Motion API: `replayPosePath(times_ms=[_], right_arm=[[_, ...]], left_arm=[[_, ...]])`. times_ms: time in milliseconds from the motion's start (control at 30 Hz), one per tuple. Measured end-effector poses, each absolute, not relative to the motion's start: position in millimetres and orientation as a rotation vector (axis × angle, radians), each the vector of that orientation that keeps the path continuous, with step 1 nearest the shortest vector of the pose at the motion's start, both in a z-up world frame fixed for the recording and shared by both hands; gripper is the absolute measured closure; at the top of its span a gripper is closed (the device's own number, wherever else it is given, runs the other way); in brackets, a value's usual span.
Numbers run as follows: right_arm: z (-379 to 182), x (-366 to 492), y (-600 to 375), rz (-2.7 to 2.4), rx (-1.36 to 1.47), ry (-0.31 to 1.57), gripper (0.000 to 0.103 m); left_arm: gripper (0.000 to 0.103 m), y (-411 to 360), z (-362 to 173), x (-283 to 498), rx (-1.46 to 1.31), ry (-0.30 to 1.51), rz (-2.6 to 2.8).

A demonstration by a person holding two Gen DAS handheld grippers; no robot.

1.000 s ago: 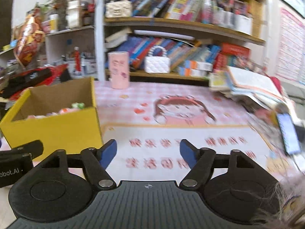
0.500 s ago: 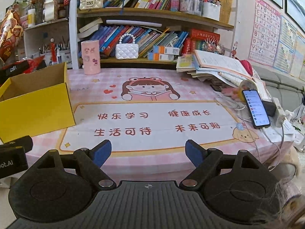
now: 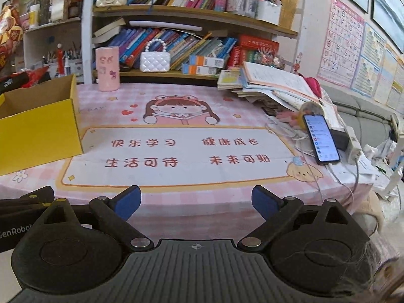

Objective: Organize objects
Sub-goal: 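Withdraw both grippers from the box away from the table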

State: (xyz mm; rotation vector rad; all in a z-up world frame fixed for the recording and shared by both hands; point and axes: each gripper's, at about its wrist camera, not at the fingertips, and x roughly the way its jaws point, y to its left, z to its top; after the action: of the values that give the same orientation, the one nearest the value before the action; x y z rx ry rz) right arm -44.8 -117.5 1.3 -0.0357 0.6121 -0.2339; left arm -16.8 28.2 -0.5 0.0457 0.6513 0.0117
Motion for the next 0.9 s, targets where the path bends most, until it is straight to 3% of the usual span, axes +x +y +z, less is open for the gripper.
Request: replayPosePath(times_ms=[133,900], right_arm=[[-1.2,-45.7,-122.1,-0.262,-0.032,0.628,0.004],[-7.6,-47.5,-128.7,-0.297,-0.016,0.664,0.003]], left_arm=[[0.003,21.3,-0.2,-18.2,0.062,0.647,0.0],[0.003,9.4,-2.4,-21.8,0.102,0.646,0.011]])
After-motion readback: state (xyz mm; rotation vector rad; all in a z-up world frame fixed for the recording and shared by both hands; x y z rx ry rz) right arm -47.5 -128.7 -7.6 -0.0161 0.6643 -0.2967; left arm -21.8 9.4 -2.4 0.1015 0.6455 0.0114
